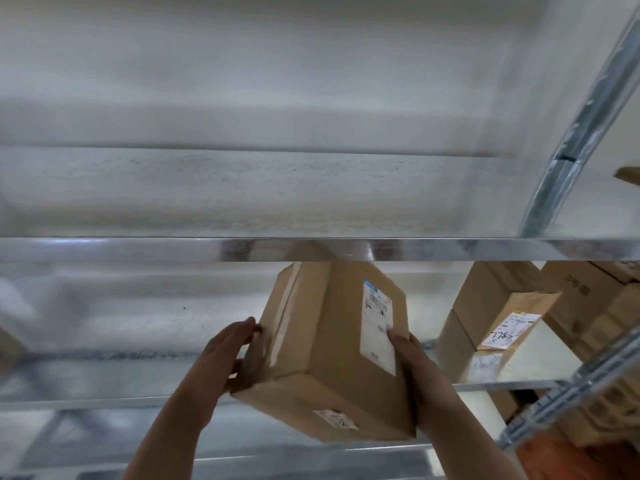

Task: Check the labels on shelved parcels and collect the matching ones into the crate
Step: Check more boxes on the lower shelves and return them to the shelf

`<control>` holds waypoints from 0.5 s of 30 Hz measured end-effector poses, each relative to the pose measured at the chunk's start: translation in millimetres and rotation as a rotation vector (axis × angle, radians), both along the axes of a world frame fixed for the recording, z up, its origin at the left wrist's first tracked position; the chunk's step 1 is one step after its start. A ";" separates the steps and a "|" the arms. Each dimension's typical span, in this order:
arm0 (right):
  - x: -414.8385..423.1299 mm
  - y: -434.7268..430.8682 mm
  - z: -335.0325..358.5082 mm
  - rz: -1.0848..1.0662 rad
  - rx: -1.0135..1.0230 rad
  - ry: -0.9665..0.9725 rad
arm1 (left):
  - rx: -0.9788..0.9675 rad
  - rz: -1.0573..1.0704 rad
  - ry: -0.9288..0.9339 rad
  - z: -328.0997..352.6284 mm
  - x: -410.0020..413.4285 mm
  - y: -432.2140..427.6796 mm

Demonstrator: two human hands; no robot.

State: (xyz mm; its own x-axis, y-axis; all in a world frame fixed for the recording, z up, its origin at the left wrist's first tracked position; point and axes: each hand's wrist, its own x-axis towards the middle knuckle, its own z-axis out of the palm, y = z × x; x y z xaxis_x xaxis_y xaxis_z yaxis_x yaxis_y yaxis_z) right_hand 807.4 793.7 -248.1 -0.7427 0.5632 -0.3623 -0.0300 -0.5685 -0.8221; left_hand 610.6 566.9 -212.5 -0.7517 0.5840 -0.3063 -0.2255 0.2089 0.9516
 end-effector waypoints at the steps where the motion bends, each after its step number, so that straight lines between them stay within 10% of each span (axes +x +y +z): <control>1: -1.3 1.6 2.8 0.004 0.010 0.028 | -0.045 -0.046 0.053 2.9 0.8 3.2; 15: -10.3 -3.5 25.8 -0.034 0.327 -0.114 | 0.066 -0.164 0.188 8.7 31.8 43.8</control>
